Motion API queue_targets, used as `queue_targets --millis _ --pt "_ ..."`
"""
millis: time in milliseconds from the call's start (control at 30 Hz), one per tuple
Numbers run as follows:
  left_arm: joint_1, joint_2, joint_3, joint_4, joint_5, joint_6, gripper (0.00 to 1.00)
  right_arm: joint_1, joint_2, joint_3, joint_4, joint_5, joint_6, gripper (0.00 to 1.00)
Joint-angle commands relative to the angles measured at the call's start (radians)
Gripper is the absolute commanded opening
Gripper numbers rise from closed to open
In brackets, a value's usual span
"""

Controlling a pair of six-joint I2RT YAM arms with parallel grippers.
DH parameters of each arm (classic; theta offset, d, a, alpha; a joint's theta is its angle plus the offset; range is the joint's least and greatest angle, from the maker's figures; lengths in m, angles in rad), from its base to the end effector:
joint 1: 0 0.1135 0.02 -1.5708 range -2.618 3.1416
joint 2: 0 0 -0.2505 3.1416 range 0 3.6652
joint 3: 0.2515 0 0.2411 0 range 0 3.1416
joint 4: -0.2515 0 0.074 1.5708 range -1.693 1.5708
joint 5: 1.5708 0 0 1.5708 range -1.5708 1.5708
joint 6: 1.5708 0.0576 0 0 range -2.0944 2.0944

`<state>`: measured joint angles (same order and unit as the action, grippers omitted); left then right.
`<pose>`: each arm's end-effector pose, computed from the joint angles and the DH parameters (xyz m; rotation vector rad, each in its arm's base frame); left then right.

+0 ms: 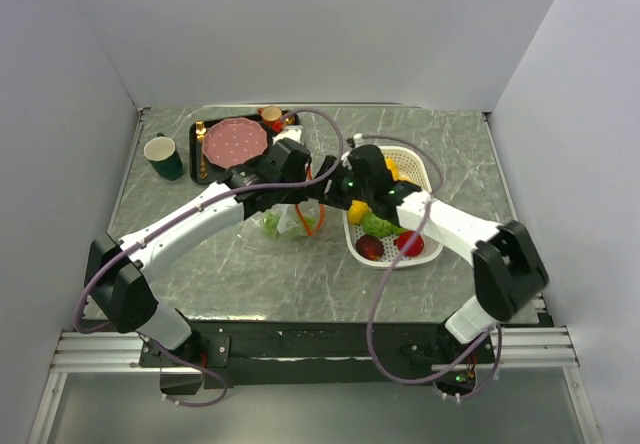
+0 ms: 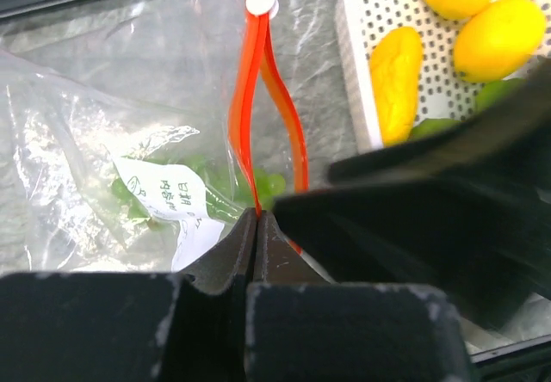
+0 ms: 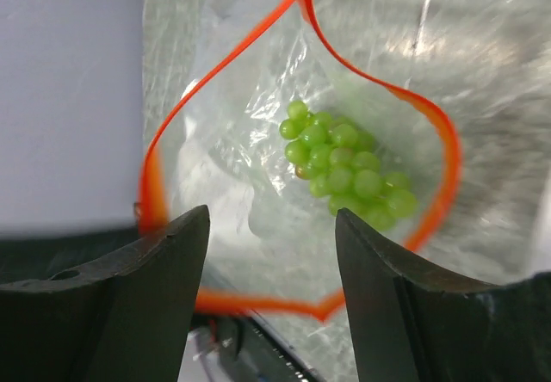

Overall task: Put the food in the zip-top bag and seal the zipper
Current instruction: Place the fake fruit in the zipper food storage bag.

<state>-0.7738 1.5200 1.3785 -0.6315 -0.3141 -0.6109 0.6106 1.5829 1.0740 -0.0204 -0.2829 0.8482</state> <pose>0.2550 -0.2243 0.3002 0.0344 2.3211 -0.3409 0.2921 0.2241 0.2373 0.0859 2.3020 1.1213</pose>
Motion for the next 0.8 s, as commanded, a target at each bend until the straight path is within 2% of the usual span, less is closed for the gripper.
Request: queue_targets --millis 0,133,167,333,400,433,467,767 --pt "-0.001 0.000 0.016 -0.031 -0.040 0.000 0.01 -0.005 -0.164 -0.032 -0.090 0.207 -0.113 0.68" --pt "0.001 -0.018 -0.002 -0.034 -0.069 -0.004 0.01 -0.057 -0.195 -0.055 -0.248 0.327 -0.166 0.67" --pt "-0.001 -0.023 -0.012 -0.025 -0.075 -0.004 0.01 -0.104 -0.198 -0.065 -0.260 0.332 -0.179 0.67" --pt "0.002 -0.008 -0.041 -0.005 -0.048 0.010 0.01 -0.248 -0.178 -0.125 -0.304 0.248 -0.236 0.67" --pt "0.002 -0.001 -0.042 0.007 -0.028 0.019 0.01 -0.258 -0.150 -0.097 -0.348 0.280 -0.265 0.68" --pt "0.002 0.003 -0.047 0.013 -0.011 0.019 0.01 -0.258 -0.144 -0.095 -0.377 0.281 -0.282 0.76" --pt "0.002 0.005 -0.048 0.016 -0.005 0.022 0.01 -0.258 -0.135 -0.100 -0.377 0.281 -0.287 0.81" --pt "0.002 0.019 -0.044 0.023 0.000 0.034 0.01 -0.256 -0.090 -0.134 -0.374 0.258 -0.276 0.82"
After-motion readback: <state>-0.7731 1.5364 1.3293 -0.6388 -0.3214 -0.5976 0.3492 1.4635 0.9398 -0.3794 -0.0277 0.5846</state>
